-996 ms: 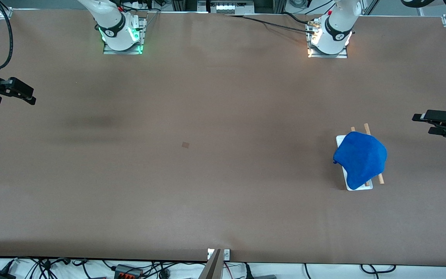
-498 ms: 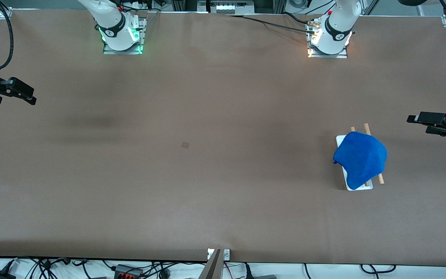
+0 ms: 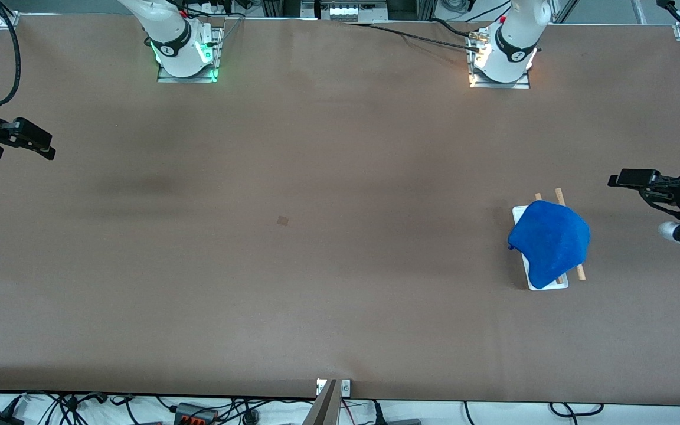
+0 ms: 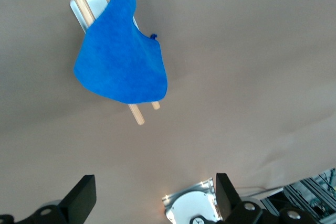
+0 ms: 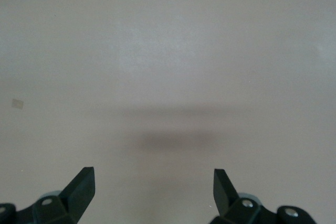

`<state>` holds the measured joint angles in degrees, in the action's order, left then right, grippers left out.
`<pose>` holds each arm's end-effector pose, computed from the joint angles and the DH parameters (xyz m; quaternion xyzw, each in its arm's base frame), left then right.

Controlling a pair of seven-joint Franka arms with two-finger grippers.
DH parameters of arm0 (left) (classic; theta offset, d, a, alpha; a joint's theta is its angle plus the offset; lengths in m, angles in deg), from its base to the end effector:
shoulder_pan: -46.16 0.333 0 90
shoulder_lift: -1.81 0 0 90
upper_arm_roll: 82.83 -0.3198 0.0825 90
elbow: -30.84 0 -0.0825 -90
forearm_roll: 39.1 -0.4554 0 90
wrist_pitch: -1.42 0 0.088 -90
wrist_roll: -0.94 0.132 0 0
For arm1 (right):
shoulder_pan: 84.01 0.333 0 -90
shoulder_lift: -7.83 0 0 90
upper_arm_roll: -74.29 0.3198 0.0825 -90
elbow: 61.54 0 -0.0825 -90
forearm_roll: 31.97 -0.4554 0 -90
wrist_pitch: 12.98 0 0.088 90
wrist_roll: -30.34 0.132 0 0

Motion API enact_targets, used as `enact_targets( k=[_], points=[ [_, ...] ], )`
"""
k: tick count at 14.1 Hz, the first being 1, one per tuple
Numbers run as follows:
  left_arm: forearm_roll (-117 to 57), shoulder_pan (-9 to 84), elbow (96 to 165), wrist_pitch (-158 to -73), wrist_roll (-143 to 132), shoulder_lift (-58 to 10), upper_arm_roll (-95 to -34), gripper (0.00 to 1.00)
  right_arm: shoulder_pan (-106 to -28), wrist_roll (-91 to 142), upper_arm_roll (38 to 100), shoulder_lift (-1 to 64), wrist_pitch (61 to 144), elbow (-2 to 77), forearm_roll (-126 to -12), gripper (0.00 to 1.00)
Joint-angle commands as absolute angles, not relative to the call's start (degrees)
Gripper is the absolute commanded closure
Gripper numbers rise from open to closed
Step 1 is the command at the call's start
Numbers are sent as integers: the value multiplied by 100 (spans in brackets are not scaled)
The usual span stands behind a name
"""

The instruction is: Pass towel and hang on rack

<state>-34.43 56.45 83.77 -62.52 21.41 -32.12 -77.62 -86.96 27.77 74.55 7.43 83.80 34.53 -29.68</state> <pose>0.7229 0.0715 0.5061 0.9684 -0.1387 -0.1773 0.1076 0.6312 -0.0345 0.5603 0.9998 0.0011 0.0088 0.0203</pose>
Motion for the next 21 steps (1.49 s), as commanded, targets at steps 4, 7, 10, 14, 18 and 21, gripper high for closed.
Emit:
enact_targets(
  k=[4,7,10,14,18,21],
  points=[
    [-3884,5275,11181,-8379,1545,-1273,-7948,0,-8700,2850,7473,677,8397,3523,-2960,0],
    [-3866,4724,12168,-8882,1361,-613,-8543,0,-8727,2858,7473,642,8335,3514,-2978,0],
    [-3910,4545,12751,-9341,999,-119,-8705,0,-8709,2850,7473,642,8326,3532,-2986,0],
    [-3770,4703,12655,-9140,806,-110,-8704,0,-8718,2850,7464,660,8352,3532,-2986,0],
    [-3779,4721,12664,-9026,384,189,-8713,0,-8709,2850,7473,660,8344,3532,-2986,0],
    [-3831,4704,12672,-8656,349,225,-8652,0,-8718,2850,7455,642,8326,3532,-2986,0]
  ],
)
